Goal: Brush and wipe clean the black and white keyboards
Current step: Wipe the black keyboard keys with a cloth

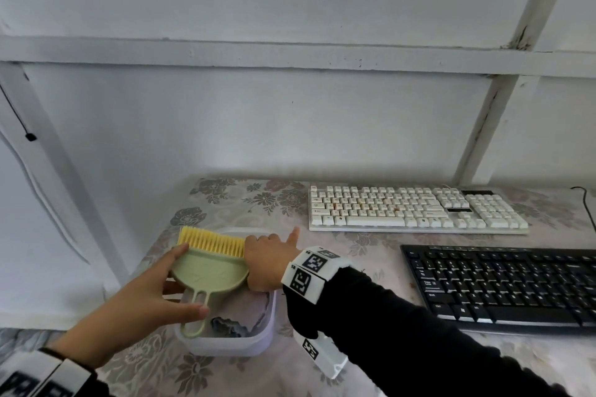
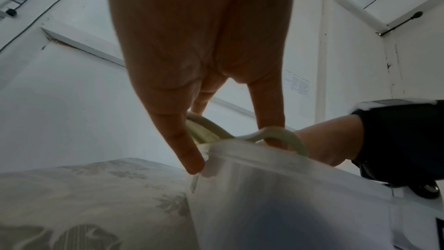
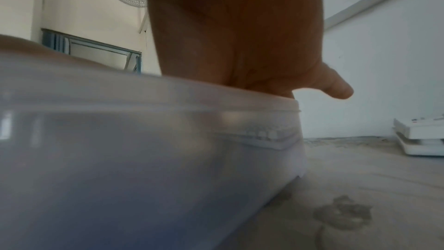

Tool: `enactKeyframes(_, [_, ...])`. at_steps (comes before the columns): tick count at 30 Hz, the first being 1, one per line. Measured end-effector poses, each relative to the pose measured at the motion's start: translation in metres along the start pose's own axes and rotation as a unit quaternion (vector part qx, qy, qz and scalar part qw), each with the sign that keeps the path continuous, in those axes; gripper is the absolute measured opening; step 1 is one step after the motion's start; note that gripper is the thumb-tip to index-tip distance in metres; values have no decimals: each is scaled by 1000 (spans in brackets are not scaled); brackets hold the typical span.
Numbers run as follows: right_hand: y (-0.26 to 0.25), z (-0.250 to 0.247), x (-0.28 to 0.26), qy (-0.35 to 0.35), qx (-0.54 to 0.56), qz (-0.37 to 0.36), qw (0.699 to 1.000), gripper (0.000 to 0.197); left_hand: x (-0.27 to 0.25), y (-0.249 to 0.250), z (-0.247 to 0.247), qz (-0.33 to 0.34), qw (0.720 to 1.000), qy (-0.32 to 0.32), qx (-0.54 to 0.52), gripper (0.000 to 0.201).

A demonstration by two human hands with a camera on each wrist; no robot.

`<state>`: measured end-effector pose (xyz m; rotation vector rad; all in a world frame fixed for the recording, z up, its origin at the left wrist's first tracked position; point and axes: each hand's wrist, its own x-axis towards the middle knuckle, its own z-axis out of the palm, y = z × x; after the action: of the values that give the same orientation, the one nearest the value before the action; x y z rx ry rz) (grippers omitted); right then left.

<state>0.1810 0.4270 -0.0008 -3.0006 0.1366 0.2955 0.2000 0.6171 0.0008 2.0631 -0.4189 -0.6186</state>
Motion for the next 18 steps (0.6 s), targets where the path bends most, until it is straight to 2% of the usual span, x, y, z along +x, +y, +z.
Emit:
enactKeyframes(3, [2,-6,1,19,30,1,999,53,-1,2,0,-3,1000,-1,-6,150])
enactKeyframes(6, [8,-16,1,85,74,3,994,49,-1,3,1,-1,1000,2,-14,140])
enactKeyframes(11, [35,-39,-5,214,223,-17,951,35,5,6,7,-2,998,1,60,118])
enactKeyframes(15, [80,-62,-22,256,298,-12,919,43,6,7,12,12,984,31,178,132])
enactKeyframes(16, [91,-66,-26,267,299,-3,916,43,4,7,11,15,977,54,205,126])
enactKeyframes(18, [123,-72,-36,282,289,25,914,37,2,16,17,47,966,113,228,94])
